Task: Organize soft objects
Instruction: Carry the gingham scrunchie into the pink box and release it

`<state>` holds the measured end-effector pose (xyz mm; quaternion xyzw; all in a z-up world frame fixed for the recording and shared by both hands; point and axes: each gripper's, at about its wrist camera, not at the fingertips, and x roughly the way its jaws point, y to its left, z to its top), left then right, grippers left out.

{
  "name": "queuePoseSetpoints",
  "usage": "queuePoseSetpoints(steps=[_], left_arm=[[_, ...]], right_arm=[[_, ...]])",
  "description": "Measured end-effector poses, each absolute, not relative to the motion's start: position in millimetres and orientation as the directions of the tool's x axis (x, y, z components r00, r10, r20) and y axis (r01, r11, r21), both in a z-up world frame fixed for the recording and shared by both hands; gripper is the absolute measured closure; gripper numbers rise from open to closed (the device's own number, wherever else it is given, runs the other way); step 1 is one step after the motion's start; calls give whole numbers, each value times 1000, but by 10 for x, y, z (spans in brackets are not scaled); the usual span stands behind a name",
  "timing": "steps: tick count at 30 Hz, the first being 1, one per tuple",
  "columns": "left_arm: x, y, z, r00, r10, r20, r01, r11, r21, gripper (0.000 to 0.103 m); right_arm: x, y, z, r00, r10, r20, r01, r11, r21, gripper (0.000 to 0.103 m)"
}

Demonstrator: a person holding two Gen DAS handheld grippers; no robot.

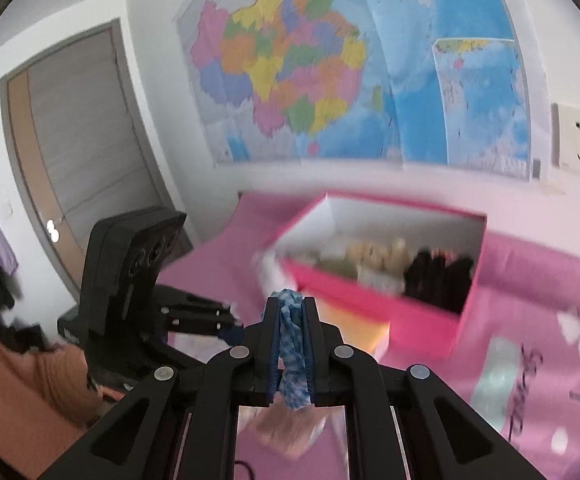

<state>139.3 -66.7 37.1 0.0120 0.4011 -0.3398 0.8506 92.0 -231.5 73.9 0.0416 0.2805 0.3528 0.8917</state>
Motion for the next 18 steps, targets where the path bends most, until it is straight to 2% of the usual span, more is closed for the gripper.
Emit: queuePoseSetpoints(steps=[7,12,16,18], left_arm=[[1981,-629,499,494,-482,-723,504,837,-214,80],[2376,-644,401,490,-381,-784,424,890,-168,80],[2598,-650,283,483,-290,-826,365,924,-111,79],[2651,-638,236,505,-192,-841,304,952,-35,79]], right_arm=[[1693,-2272,786,603,664,-442,-568,746,346,93],[2133,-2245,641,607,635,-478,-512,772,376,93],[2455,-2210,383,594,607,-528,-447,794,412,89],[2577,-2203,257,597,559,-576,-393,829,398,77]])
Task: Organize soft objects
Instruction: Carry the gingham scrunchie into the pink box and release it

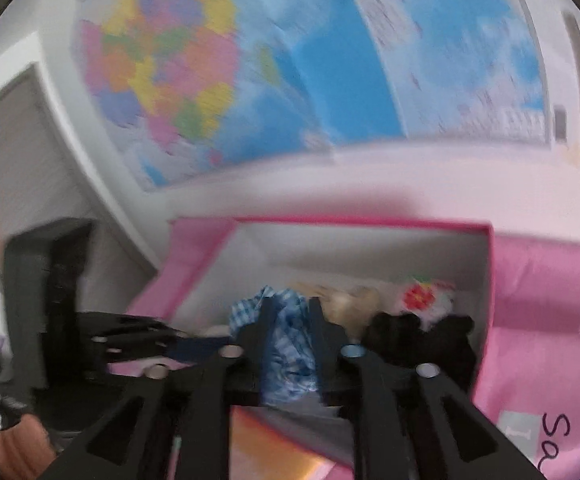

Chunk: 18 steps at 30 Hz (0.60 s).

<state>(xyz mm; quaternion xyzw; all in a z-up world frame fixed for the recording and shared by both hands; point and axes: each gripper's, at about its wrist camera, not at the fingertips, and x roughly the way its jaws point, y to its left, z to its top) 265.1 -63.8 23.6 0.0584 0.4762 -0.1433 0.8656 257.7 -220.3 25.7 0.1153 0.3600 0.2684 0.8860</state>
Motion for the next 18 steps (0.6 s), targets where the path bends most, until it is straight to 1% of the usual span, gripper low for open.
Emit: queuePoseSetpoints(steps=[1,3,7,9,11,12,14,18], left_arm=[[2641,-633,234,516,-163,-841,290,957,-7,76],[2601,-579,254,525,-188,-830,296,955,-29,67],[2465,-486,329,552,-237,-800,319,946,-61,67],[2374,-453,388,559,-282,-779,342,935,-93,67],[2281,-434,438,570,-314,-759,368,924,-106,65],[2203,-427,472,572,-337,-747,386,915,-117,62],[2046,-443,527,578,-374,-726,424,897,-125,60],[1775,-520,550,563,-436,-703,496,858,-134,59]], right_arm=[[2613,-2208,191,605,523,-600,-359,852,381,71],[2618,-2272,100,608,503,-614,-323,863,388,69],[2471,-2434,91,627,510,-589,-311,857,411,67],[2361,-2528,135,638,519,-568,-312,849,426,67],[2213,-2616,190,644,533,-549,-319,839,440,63],[2123,-2660,222,649,534,-542,-320,838,442,61],[1955,-2737,260,645,546,-535,-327,830,452,54],[1617,-2842,251,632,553,-542,-327,825,461,51]])
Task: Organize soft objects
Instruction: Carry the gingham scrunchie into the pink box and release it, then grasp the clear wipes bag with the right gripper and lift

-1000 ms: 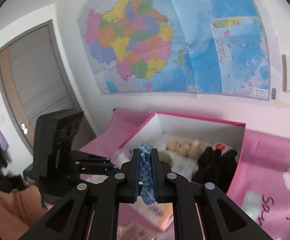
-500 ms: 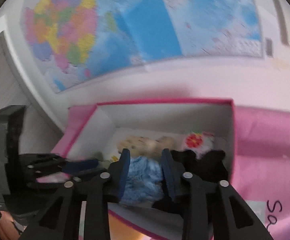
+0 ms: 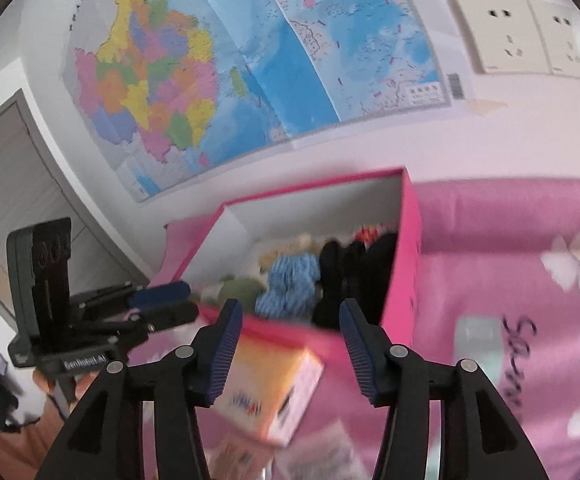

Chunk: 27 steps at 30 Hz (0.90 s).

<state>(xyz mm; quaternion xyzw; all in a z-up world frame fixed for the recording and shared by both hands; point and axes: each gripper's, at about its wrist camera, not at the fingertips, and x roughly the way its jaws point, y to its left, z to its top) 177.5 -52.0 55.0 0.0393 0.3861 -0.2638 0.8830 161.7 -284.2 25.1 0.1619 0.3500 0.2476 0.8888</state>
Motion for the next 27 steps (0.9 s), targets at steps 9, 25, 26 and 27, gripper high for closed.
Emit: queuePoseSetpoints(steps=[9,25,26,27], left_arm=[[1110,-878,265,413,-551,-725,676,719,-161,59],[1200,-1322,-437,224,-483,-847,665,711,-230,59],[1206,-1330,-458,221,-477,-851,662,714,-228,59],[1214,-1332,-472,216,-475,-853,662,714,-229,59]], right_arm=[[998,-3172,-283,580,527,-621,-191,829,525,50],[821,-3067,-829,566,533,-629,-155,818,554,48],[818,-3067,-837,567,547,-616,-163,807,567,48],[814,-3071,-851,565,566,-600,-171,792,586,48]])
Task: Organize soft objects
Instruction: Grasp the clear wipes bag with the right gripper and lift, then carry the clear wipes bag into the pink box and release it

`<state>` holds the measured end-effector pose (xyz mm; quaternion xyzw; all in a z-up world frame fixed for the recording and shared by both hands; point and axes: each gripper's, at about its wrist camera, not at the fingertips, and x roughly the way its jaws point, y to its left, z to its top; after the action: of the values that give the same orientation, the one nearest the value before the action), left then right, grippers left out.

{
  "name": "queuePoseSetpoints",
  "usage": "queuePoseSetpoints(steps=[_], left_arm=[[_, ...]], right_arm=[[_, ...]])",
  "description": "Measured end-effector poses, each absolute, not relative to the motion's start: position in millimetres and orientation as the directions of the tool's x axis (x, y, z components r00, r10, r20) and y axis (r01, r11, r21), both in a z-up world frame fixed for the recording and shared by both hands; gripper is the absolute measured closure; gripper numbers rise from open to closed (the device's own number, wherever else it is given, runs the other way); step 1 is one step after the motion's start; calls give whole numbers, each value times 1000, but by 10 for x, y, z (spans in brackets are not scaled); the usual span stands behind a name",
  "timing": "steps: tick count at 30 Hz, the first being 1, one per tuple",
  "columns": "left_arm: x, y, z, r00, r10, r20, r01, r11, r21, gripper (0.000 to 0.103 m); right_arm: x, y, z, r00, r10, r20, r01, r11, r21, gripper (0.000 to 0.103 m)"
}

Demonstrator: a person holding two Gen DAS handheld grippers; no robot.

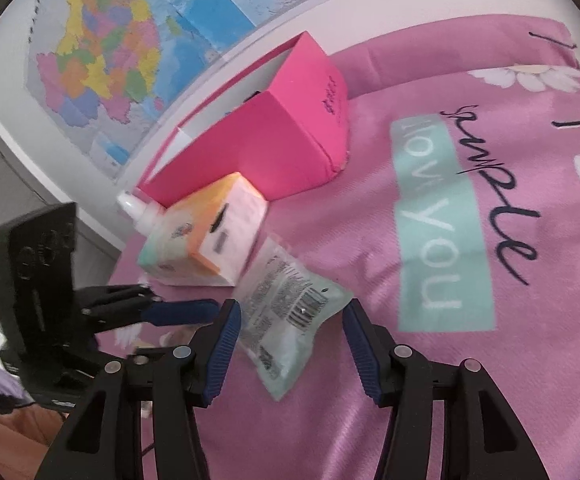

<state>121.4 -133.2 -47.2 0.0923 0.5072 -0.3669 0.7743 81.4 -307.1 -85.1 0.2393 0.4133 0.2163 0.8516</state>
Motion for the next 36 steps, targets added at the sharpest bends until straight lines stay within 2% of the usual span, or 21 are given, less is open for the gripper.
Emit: queuePoseSetpoints(steps=[3,6,8,10,15,17,19,24,26,30,36], left_arm=[[1214,-1329,-501,212,-482,-850,663,710,-237,59],[1217,-1320,-499,211,-485,-849,658,712,-243,59],[1216,-1315,-495,222,-476,-851,655,719,-231,59],[1212,-1290,-477,228,-480,-847,653,721,-232,59],[1224,-1218,-428,263,-477,-839,629,744,-226,59],[1232,-1217,-406,267,-486,-832,626,744,-234,57],[1247,-1261,-384,271,-492,-828,624,744,-238,50],[1268,-1495,-371,259,-504,-824,642,727,-243,48],[1288,-1594,-391,241,-505,-829,648,719,-249,48],[1348,-1726,-428,205,-523,-827,647,706,-287,39],[1396,-1844,-549,107,-556,-824,654,664,-363,37]], right_arm=[[807,-3056,-857,554,628,-547,-212,741,637,51],[838,-3005,-865,551,609,-570,-209,762,613,57],[870,-2983,-877,550,593,-588,-200,777,596,77],[889,-2980,-876,552,588,-591,-194,780,595,85],[819,-3023,-797,588,552,-591,-215,811,544,88],[768,-3081,-740,602,541,-587,-225,821,525,89],[737,-3133,-706,611,531,-587,-232,830,508,89],[604,-3259,-648,633,524,-571,-254,836,486,90],[555,-3279,-638,634,524,-568,-264,838,477,90],[497,-3310,-652,634,524,-569,-274,840,469,91],[495,-3393,-733,624,531,-573,-258,833,490,91]])
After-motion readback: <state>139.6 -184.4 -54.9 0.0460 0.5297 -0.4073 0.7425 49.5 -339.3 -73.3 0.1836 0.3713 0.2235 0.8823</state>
